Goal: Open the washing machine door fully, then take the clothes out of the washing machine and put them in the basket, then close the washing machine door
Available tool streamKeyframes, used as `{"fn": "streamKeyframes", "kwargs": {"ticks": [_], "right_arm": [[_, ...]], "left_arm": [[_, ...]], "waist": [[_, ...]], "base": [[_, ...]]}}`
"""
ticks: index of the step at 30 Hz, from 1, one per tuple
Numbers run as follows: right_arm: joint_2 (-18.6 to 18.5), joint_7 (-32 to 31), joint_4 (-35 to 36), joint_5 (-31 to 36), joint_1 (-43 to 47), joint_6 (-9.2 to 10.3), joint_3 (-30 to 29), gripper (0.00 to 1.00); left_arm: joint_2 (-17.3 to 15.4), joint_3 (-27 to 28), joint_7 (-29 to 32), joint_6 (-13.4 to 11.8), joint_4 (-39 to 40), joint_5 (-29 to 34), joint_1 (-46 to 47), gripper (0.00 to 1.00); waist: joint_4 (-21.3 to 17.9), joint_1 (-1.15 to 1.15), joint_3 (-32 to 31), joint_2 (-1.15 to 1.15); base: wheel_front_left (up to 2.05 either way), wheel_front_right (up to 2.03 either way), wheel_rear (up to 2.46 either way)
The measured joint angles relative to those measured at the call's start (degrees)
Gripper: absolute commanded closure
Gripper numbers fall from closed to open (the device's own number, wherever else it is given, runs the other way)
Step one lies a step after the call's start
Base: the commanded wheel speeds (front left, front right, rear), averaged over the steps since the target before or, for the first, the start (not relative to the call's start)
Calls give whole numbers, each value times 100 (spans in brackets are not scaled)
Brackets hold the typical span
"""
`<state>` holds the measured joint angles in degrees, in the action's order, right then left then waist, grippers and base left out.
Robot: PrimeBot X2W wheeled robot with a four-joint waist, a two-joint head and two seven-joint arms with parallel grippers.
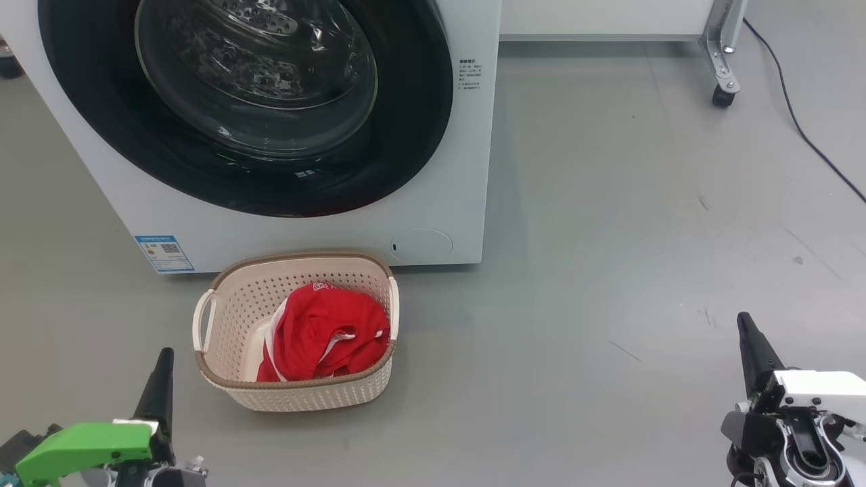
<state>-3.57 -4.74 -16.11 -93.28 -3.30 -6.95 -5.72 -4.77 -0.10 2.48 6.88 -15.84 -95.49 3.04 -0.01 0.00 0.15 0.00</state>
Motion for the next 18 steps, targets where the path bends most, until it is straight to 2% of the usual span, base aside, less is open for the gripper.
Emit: {"fn": "streamKeyframes", "kwargs": {"ticks": [18], "right_arm": [[1,0,0,0,-2,0,-9,100]], "left_arm": [[0,7,32,2,-5,0,7,100]], "waist": [[0,0,0,0]], "base": [[0,0,0]]}}
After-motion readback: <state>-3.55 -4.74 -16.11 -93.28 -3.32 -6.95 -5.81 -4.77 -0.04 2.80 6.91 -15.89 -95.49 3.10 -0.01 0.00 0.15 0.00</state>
